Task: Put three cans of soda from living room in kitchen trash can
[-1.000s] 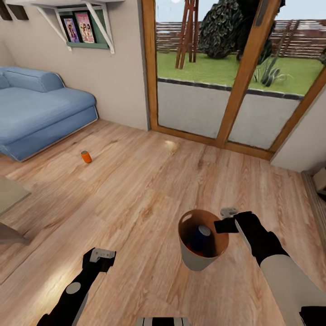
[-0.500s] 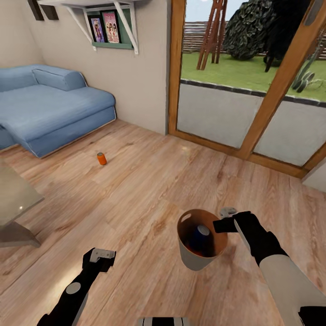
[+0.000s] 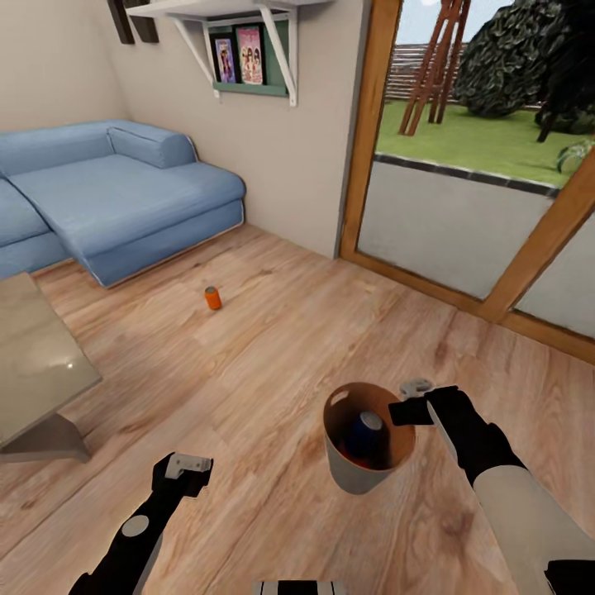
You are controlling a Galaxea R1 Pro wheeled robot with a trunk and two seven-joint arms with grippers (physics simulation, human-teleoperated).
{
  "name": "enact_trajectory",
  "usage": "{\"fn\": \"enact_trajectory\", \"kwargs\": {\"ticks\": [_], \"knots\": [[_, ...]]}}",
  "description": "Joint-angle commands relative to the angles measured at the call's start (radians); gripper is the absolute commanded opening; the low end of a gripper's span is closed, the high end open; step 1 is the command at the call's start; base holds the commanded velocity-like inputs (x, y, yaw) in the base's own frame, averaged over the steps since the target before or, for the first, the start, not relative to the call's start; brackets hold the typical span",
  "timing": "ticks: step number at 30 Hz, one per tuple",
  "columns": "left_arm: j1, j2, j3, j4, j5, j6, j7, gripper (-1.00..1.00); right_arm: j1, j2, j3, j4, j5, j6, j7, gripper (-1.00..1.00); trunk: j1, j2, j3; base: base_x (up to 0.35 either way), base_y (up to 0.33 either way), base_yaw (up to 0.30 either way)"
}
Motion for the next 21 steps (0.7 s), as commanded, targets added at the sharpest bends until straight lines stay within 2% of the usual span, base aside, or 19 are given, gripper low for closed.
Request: {"fn": "enact_trajectory", "kwargs": {"ticks": [1, 9, 21], "knots": [[0.000, 0.000, 0.000, 0.000, 0.000, 0.000, 0.000, 1.00, 0.000, 0.000, 0.000, -0.001, -0.017, 0.003, -0.001, -1.00, 0.000, 0.000, 0.001, 0.329, 0.000, 0.205], [0.000, 0.000, 0.000, 0.000, 0.000, 0.000, 0.000, 1.00, 0.013, 0.000, -0.001, -0.028, -0.017, 0.007, -0.001, -1.00, 0.000, 0.000, 0.009, 0.329, 0.000, 0.164], [0.000, 0.000, 0.000, 0.000, -0.001, 0.000, 0.000, 1.00, 0.017, 0.000, -0.003, -0.030, -0.017, 0.009, -0.001, -1.00, 0.000, 0.000, 0.020, 0.329, 0.000, 0.014]]}}
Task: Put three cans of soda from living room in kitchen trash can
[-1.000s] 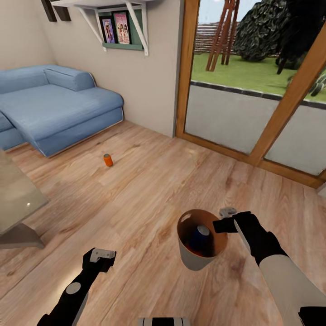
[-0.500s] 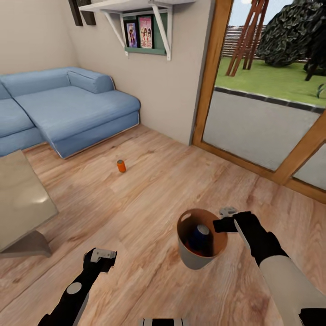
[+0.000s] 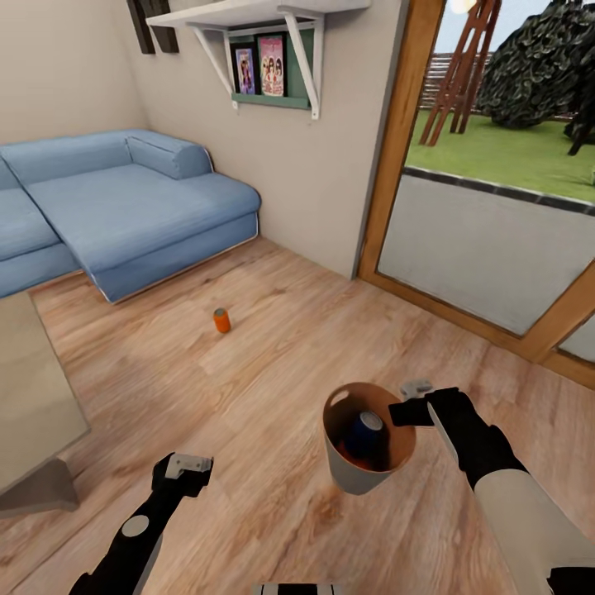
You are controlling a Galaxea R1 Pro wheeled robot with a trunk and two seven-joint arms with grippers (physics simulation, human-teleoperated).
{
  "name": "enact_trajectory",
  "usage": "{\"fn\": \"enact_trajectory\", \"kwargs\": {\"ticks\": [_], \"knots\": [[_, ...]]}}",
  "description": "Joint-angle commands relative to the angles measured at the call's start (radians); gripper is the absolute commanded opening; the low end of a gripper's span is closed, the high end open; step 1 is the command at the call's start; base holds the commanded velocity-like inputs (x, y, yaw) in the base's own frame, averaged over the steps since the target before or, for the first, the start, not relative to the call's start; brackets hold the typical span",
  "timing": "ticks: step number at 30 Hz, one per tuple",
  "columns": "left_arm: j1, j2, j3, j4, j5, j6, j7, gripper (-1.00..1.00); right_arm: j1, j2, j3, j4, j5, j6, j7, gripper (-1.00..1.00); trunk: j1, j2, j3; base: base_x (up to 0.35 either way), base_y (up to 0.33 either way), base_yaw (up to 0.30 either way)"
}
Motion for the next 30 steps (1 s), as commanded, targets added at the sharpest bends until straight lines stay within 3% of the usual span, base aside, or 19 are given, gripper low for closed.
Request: {"fn": "enact_trajectory", "kwargs": {"ticks": [1, 10, 30], "knots": [[0.000, 0.000, 0.000, 0.000, 0.000, 0.000, 0.000, 1.00, 0.000, 0.000, 0.000, 0.000, -0.017, 0.003, 0.000, -1.00, 0.000, 0.000, 0.000, 0.329, 0.000, 0.001], [0.000, 0.000, 0.000, 0.000, 0.000, 0.000, 0.001, 1.00, 0.000, 0.001, 0.001, 0.000, -0.018, 0.003, -0.001, -1.00, 0.000, 0.000, 0.007, 0.329, 0.000, 0.054], [0.000, 0.000, 0.000, 0.000, 0.000, 0.000, 0.001, 1.00, 0.001, 0.000, 0.001, -0.007, -0.018, 0.003, -0.001, -1.00, 0.000, 0.000, 0.030, 0.329, 0.000, 0.181]]}}
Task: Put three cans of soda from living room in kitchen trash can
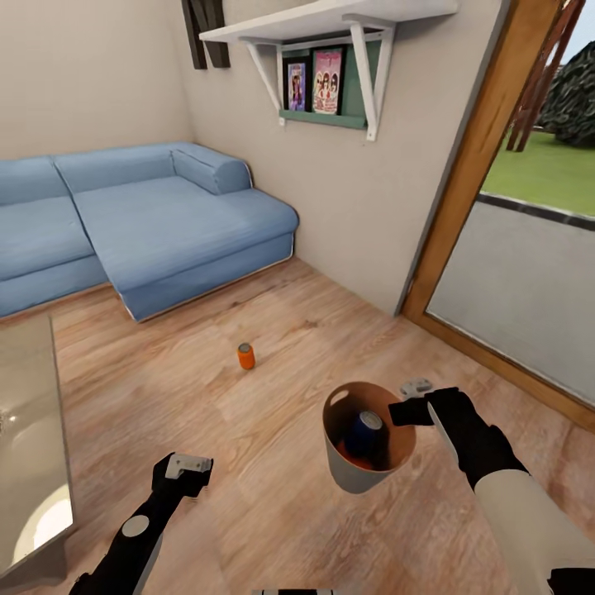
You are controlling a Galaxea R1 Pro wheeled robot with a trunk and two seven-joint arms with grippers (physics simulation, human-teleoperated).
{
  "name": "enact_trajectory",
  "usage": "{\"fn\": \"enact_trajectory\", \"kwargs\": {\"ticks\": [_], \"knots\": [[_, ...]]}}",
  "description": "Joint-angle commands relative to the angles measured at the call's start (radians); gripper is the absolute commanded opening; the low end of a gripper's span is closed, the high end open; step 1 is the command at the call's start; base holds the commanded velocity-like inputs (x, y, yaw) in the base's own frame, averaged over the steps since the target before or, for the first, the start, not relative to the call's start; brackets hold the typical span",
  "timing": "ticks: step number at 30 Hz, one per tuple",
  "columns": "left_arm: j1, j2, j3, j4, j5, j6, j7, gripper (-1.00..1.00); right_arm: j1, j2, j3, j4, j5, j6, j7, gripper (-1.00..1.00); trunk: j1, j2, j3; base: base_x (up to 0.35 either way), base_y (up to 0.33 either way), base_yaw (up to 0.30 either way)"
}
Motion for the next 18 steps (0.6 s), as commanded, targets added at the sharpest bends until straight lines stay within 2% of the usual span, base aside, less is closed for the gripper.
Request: {"fn": "enact_trajectory", "kwargs": {"ticks": [1, 9, 18], "knots": [[0.000, 0.000, 0.000, 0.000, 0.000, 0.000, 0.000, 1.00, 0.000, 0.000, 0.000, -0.001, -0.016, 0.003, -0.001, -1.00, 0.000, 0.000, 0.001, 0.329, 0.000, 0.186], [0.000, 0.000, 0.000, 0.000, 0.000, 0.000, 0.000, 1.00, 0.000, 0.000, 0.000, -0.013, -0.016, 0.003, -0.001, -1.00, 0.000, 0.000, 0.011, 0.329, -0.011, 0.186], [0.000, -0.001, 0.000, 0.000, 0.000, 0.000, 0.002, 1.00, 0.000, 0.001, 0.000, -0.013, -0.016, 0.003, -0.001, -1.00, 0.000, 0.000, 0.021, 0.309, -0.148, 0.186]]}}
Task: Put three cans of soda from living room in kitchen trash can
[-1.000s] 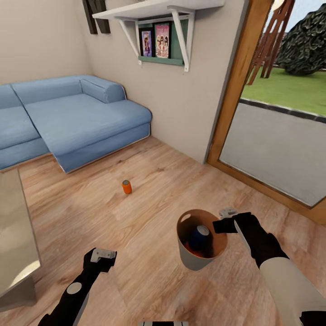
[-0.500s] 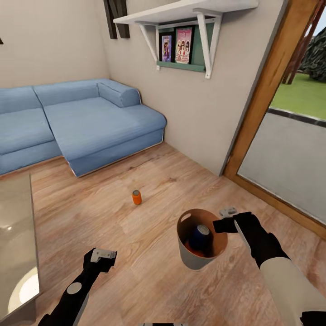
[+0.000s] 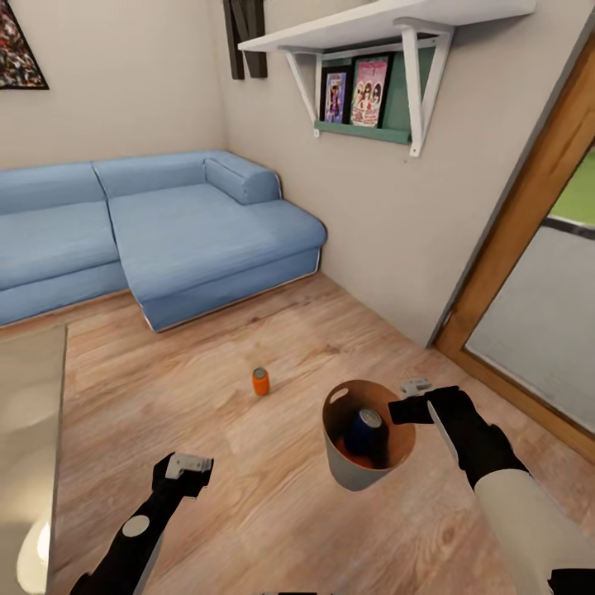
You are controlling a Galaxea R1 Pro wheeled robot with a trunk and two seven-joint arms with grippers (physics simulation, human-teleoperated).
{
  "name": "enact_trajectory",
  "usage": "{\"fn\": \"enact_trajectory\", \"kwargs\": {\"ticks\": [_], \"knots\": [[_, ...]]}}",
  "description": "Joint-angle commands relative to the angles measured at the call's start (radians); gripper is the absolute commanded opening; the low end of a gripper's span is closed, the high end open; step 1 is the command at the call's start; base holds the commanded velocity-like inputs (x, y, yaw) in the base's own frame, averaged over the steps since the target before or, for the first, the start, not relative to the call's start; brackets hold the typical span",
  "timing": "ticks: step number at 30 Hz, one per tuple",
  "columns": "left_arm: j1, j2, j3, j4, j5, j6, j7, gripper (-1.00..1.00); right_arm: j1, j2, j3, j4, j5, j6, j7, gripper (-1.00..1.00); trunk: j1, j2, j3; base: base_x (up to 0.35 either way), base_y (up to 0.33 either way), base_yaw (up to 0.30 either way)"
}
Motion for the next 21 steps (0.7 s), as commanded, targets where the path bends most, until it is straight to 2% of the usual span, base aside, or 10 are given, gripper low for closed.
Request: {"fn": "enact_trajectory", "kwargs": {"ticks": [1, 21], "knots": [[0.000, 0.000, 0.000, 0.000, 0.000, 0.000, 0.000, 1.00, 0.000, 0.000, 0.000, 0.000, -0.016, 0.003, -0.001, -1.00, 0.000, 0.000, 0.001, 0.291, -0.189, 0.186], [0.000, -0.002, 0.000, 0.000, 0.000, 0.000, 0.001, 1.00, 0.000, 0.000, 0.001, 0.000, -0.015, 0.004, -0.001, -1.00, 0.000, 0.000, 0.024, 0.289, -0.181, 0.182]]}}
